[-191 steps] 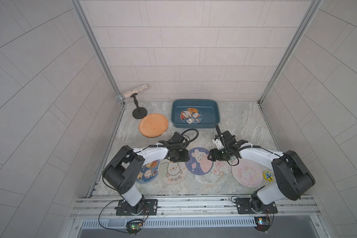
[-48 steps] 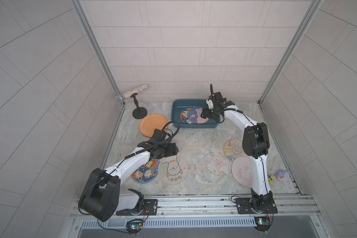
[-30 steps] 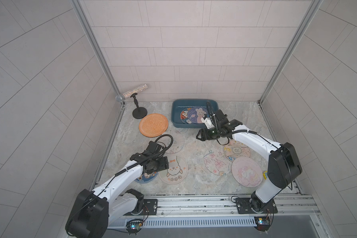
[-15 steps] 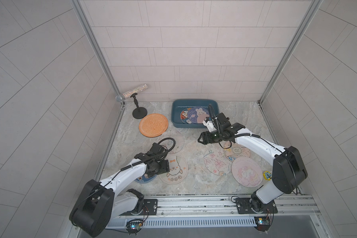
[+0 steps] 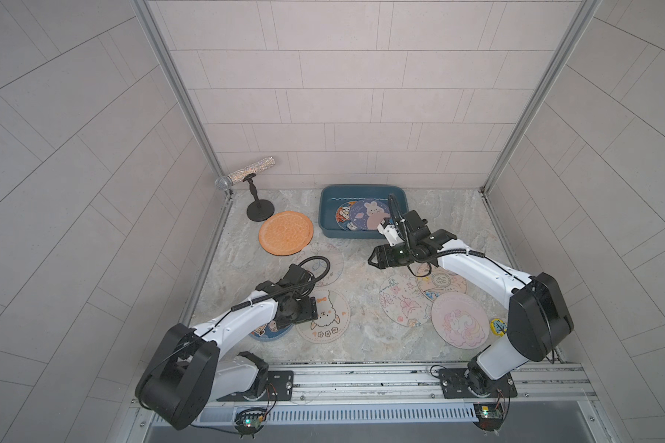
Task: Put the coasters into the storage box
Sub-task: Move the coaster to the center of the board.
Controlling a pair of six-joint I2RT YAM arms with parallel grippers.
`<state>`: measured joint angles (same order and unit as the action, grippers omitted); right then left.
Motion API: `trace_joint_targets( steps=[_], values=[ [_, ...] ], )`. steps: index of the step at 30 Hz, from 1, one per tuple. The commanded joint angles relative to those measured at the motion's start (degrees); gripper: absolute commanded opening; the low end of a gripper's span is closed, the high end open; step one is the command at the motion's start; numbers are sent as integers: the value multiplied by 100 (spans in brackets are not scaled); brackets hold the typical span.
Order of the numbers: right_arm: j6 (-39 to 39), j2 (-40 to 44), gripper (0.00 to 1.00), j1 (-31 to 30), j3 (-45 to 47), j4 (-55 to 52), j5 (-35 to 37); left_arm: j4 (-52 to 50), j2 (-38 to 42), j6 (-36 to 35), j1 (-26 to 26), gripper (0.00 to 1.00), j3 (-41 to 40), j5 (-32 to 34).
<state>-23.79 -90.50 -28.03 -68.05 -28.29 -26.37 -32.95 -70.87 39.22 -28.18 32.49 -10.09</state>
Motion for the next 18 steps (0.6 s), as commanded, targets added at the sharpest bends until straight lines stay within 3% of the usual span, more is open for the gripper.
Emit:
trace_joint_targets(
  steps=[1, 18],
  values=[
    [50, 226, 73, -16, 60, -1, 53, 518, -216, 110, -198, 84, -24, -473],
    [31, 357, 73, -18, 167, 22, 62, 566, -542, 198, -704, 84, 386, -515]
  ],
)
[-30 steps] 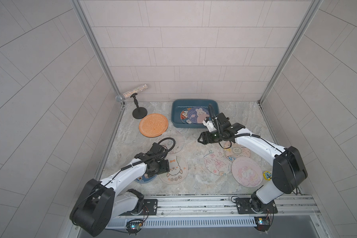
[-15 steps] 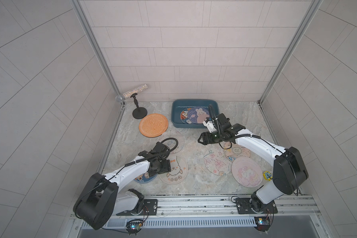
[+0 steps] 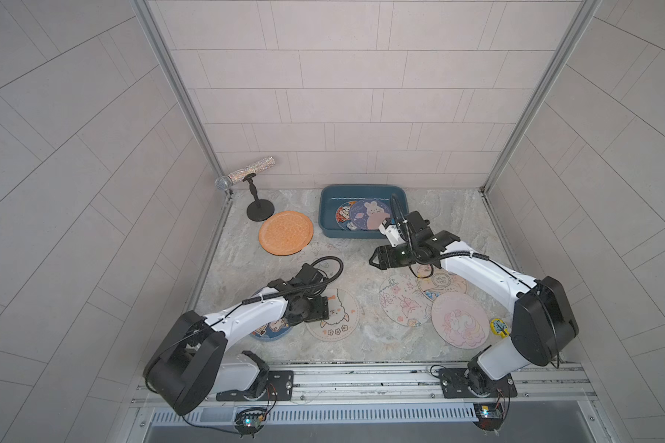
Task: Put the coasters into the storage box
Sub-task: Move the coaster to the center of the board, then pick up the coaster from the center of the board.
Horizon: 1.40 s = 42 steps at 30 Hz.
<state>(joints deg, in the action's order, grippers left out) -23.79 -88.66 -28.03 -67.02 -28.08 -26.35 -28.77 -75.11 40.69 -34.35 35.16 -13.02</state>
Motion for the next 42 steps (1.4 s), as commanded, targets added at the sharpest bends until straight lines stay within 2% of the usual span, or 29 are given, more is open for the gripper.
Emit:
trace_joint_targets(
  steps=[1, 8, 16, 26, 36, 42],
  values=[
    [32, 175, 73, -18, 75, -5, 60, 153, -149, 53, -114, 84, 156, -236],
    [-5, 143, 73, -63, 244, 50, -25, 190, -428, -17, -275, 84, 314, -316],
    [-64, 44, 73, -500, 575, 73, -46, -495, -172, -113, -264, 84, 347, 485],
    [-521, -369, 72, -1201, 1084, 651, -22, -134, -500, -87, -248, 84, 350, 336],
    [-633, -913, 70, -1463, 1060, 858, 70, 21, -542, -63, -238, 79, 292, 284],
    [-703, -1181, 64, -1547, 999, 901, 170, 47, -513, -67, -232, 78, 263, 248]
  ],
)
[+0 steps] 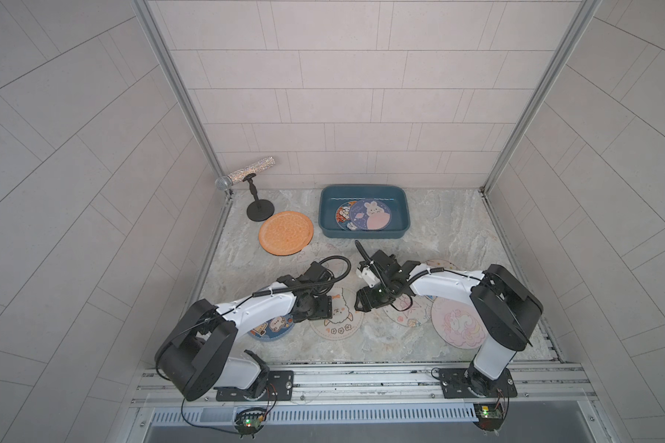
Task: Put the coasters into the storage box
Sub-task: Pick up the coaster from the center of the board.
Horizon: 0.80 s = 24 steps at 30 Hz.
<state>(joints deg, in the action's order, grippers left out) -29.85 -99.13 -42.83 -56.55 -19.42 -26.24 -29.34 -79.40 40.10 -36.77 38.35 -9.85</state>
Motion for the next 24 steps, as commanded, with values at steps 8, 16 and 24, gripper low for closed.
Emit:
trace_joint_targets(
  steps=[8, 16, 24],
  values=[
    [-224, -334, 58, -207, -118, 78, 286, 103, -68, -23, 19, 77, -74, -129],
    [-329, -432, 56, -305, -171, 123, 321, 95, -44, -44, 14, 74, -96, -140],
    [-360, -440, 55, -323, -163, 174, 295, 95, 12, -33, 21, 64, -109, -140]
  ],
)
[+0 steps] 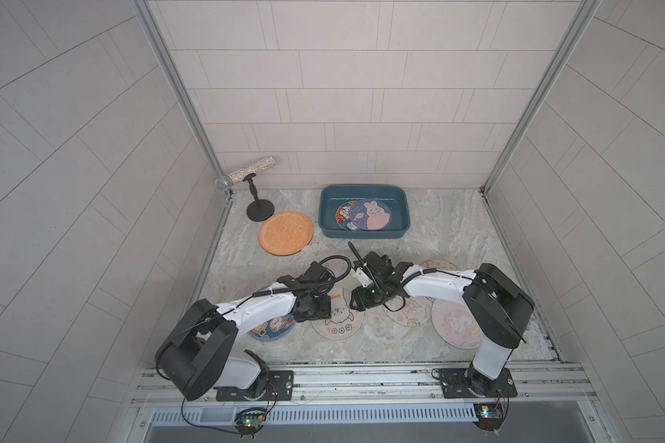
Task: Put the coasters into the storage box
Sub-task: Pick up the coaster from the center of the board.
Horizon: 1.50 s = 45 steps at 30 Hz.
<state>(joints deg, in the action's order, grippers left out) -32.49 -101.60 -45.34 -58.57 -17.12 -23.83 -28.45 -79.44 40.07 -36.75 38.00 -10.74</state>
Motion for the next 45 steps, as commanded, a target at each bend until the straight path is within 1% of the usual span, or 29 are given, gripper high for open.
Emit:
trace_joint_targets(
  steps=[1, 7, 10, 16, 19, 21, 22, 28, 32, 37, 40, 45],
  values=[
    [-100, -193, 55, -71, 38, -54, 54, 12, 31, -31, 14, 62, -76, -51],
    [-108, -176, 55, -72, 56, -27, 19, 95, 37, -2, 16, 52, -72, -125],
    [-108, -134, 55, -65, 56, -28, 24, 103, 67, 16, 12, 45, -48, -146],
    [-102, 139, 54, 63, 134, -45, 24, -103, 287, 9, 16, 27, 156, -122],
    [-74, 365, 55, 198, 208, -54, -15, -280, 450, -51, 11, 14, 340, -60],
    [-58, 533, 55, 298, 270, -54, -66, -336, 557, -93, 21, 2, 474, -64],
    [-51, 606, 55, 342, 303, -63, -85, -352, 585, -106, 28, 0, 539, -70],
    [-30, 1170, 59, 719, 584, -89, -284, -602, 588, -351, 37, 0, 1219, -171],
    [-27, 1546, 62, 974, 807, -106, -417, -765, 514, -553, 62, 0, 1858, -152],
    [-12, 1857, 63, 1233, 1017, -131, -539, -779, 306, -830, 89, 0, 2725, -13],
    [-2, 2017, 63, 1369, 1099, -137, -616, -649, 103, -995, 153, 0, 3214, 31],
    [41, 2245, 63, 1597, 1163, -142, -739, -377, -607, -1098, 298, 0, 4107, -95]
  ],
)
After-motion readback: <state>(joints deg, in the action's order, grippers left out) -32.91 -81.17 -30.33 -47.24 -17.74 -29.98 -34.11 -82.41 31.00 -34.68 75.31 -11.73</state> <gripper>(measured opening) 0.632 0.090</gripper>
